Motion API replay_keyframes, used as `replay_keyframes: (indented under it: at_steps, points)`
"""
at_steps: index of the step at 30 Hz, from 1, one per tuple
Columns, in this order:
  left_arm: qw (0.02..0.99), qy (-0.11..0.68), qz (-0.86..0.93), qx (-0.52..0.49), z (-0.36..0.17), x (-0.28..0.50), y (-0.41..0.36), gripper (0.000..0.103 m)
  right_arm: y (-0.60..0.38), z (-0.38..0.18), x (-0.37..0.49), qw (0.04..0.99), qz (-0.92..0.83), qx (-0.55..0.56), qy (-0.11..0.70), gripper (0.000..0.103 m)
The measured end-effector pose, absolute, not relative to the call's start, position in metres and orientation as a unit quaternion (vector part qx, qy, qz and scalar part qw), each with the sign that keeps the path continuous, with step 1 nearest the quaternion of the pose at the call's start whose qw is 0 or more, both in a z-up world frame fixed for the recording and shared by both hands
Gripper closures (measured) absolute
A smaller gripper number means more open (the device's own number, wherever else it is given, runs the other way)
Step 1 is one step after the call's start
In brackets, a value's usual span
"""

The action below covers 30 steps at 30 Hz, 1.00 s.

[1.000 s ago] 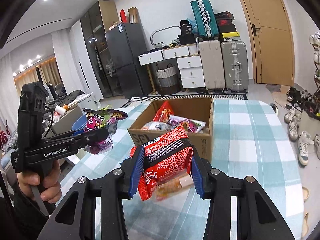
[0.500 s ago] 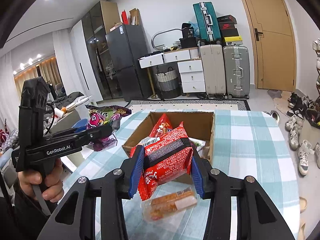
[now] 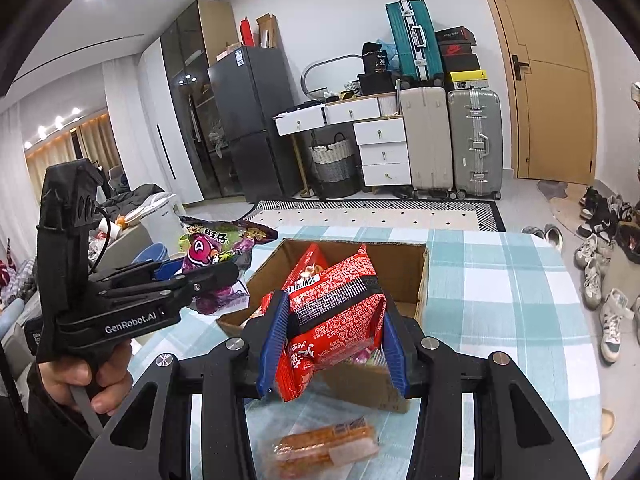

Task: Organize snacks
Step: 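Lift both held snacks and carry them over the cardboard box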

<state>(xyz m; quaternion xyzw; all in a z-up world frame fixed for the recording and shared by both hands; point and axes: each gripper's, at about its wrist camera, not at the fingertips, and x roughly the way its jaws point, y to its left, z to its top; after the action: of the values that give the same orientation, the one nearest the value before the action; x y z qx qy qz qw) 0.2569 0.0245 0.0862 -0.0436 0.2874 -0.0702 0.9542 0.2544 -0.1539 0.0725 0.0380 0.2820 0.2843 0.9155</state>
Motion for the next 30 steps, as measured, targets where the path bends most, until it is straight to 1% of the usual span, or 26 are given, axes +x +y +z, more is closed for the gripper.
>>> replay_keyframes:
  at_steps: [16, 30]
  points:
    - [0.952, 0.296, -0.058, -0.046, 0.066, 0.319, 0.023, 0.064, -0.144, 0.061, 0.306, 0.917, 0.273, 0.036, 0.289, 0.059]
    - [0.947, 0.315, -0.058, -0.023, 0.036, 0.357, 0.007, 0.063, -0.131, 0.025, 0.344, 0.905, 0.277, 0.026, 0.32, 0.059]
